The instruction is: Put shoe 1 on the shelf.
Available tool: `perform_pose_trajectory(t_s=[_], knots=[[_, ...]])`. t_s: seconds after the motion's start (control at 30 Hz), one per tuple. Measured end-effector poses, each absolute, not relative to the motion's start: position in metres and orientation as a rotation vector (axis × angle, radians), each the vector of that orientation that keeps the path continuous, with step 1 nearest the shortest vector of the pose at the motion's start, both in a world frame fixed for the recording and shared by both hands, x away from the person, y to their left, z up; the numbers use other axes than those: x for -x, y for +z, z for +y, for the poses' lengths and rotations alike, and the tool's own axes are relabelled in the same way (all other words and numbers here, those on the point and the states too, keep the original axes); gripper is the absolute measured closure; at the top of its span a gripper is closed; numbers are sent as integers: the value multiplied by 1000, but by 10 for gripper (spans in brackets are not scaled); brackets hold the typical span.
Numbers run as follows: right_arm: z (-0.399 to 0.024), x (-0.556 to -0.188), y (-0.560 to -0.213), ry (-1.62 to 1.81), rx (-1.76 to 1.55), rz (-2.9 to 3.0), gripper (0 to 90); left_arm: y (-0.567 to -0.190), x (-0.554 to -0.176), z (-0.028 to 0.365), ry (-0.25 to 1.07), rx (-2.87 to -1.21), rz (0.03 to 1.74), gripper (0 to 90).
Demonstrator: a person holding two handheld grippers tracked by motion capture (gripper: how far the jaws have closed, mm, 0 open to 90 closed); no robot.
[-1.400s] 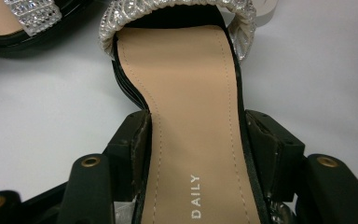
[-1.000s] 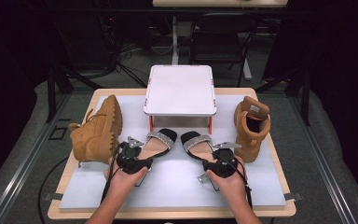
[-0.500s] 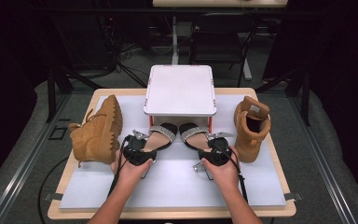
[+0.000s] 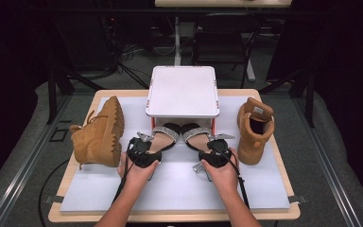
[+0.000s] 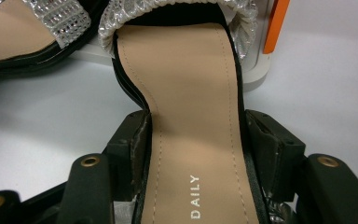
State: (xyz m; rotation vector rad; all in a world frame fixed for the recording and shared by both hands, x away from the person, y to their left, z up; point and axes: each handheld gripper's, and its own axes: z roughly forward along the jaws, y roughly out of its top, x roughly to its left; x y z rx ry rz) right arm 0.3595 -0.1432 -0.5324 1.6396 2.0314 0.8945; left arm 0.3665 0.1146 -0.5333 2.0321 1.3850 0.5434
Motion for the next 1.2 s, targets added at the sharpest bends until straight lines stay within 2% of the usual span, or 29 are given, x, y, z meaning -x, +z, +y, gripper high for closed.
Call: perform_pose_trajectory(t_s=[0.37,0.77,0.97,1.2], knots=[[-146,-356,-532,953,-1617,2031,376,-532,-367,119,500,-2030,1357,397],[-151,-349,-519,984,-1582,2023,407,-511,-364,127,456,-1988,1327,397],[-158,-337,-502,1039,-1513,2023,409,-497,-350,140,457,-1974,1277,409],[-174,-312,-488,1083,-1431,2041,417,-479,-322,174,423,-1909,1235,409]])
